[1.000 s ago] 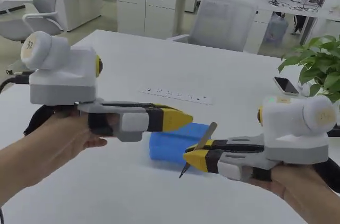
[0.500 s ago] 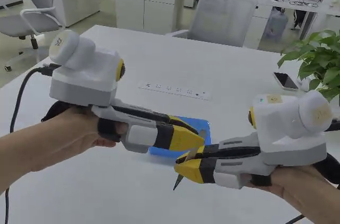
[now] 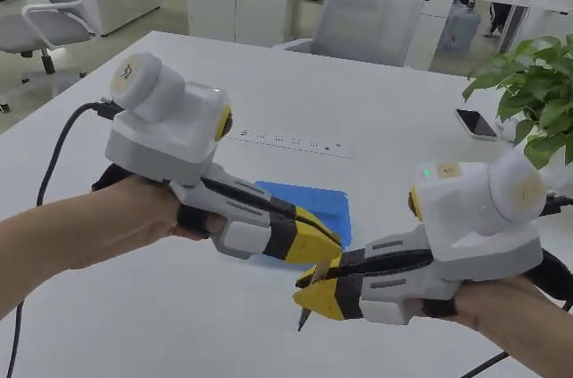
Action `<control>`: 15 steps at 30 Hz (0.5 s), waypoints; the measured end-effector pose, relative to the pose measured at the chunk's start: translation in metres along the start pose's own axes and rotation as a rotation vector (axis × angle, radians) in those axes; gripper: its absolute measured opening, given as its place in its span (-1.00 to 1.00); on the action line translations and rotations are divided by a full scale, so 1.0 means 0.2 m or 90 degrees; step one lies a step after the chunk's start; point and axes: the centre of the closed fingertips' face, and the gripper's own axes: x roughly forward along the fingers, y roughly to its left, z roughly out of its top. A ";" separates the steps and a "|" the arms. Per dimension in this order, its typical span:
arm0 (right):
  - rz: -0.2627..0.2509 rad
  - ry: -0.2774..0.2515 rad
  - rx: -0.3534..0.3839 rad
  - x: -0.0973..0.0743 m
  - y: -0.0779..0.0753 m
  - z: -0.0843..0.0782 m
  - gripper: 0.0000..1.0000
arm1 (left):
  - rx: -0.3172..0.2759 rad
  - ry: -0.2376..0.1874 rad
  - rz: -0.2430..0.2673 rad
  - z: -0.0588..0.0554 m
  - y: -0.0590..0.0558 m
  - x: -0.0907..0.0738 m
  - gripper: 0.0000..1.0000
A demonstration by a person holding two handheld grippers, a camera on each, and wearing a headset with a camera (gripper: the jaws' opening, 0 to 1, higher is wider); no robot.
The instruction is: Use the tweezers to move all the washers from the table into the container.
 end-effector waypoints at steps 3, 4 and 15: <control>-0.002 0.015 0.007 0.00 -0.01 -0.04 -0.91 | 0.026 0.023 0.025 -0.03 0.05 0.00 -1.00; -0.010 0.027 0.004 0.00 -0.03 -0.06 -0.91 | 0.046 0.029 0.031 -0.04 0.07 0.00 -1.00; -0.085 0.122 -0.053 0.05 -0.23 -0.23 -0.89 | 0.144 0.129 0.112 -0.22 0.23 0.04 -1.00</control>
